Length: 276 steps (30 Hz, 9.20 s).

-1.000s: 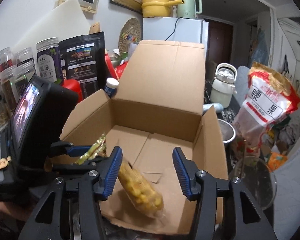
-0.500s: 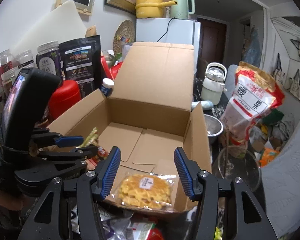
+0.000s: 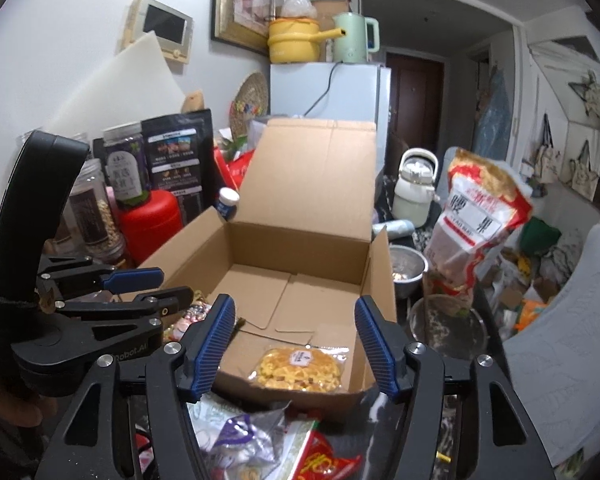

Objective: Organize snacks
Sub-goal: 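Open the left tool over the box while the right tool drops the puff bag inside, then move both tools back toward the remaining snack pile, then grasp the red candy packet with the left tool while the right tool grasps the gold-lidded box, then lift the red packet with left tool while right tool carries gold box to box, then drop the red packet into the box with left tool while right tool releases gold box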

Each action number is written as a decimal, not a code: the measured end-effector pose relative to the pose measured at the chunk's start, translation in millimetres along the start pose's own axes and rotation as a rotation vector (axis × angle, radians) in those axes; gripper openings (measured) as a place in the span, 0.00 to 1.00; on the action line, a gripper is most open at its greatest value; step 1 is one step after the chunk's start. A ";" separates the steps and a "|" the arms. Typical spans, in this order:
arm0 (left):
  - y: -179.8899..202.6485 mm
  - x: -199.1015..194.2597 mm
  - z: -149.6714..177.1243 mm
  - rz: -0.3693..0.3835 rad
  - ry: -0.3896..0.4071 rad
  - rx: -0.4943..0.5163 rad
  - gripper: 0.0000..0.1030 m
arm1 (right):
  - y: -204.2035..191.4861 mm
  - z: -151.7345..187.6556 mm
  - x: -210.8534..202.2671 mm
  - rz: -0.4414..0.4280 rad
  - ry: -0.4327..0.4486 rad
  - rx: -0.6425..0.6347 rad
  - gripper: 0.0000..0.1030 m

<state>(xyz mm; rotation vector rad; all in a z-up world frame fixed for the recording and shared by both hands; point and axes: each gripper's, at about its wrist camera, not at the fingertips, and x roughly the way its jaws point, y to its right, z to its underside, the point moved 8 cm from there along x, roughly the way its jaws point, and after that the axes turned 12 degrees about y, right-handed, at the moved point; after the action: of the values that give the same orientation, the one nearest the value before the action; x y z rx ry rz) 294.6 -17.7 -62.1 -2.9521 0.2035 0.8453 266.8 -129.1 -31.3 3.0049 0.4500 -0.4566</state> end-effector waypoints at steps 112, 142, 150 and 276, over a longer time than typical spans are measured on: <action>80.0 -9.3 168.9 0.169 -0.201 -0.037 0.37 | 18.6 208.4 -106.9 0.193 -0.337 0.268 0.38; 98.7 -50.0 192.9 0.232 -0.176 0.091 0.31 | 4.8 214.8 -126.7 0.188 -0.338 0.256 0.38; 86.9 -52.6 187.9 0.222 -0.147 0.038 0.31 | 5.3 216.3 -132.1 0.201 -0.334 0.266 0.36; -8.2 77.5 20.2 0.030 -0.029 -0.031 0.31 | 31.2 44.3 67.2 0.024 -0.175 0.029 0.67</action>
<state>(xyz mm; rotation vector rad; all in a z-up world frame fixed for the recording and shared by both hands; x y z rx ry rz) 350.4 -16.1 -120.1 -2.9707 0.2365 0.9018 324.9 -145.3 -92.9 2.9597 0.3956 -0.7219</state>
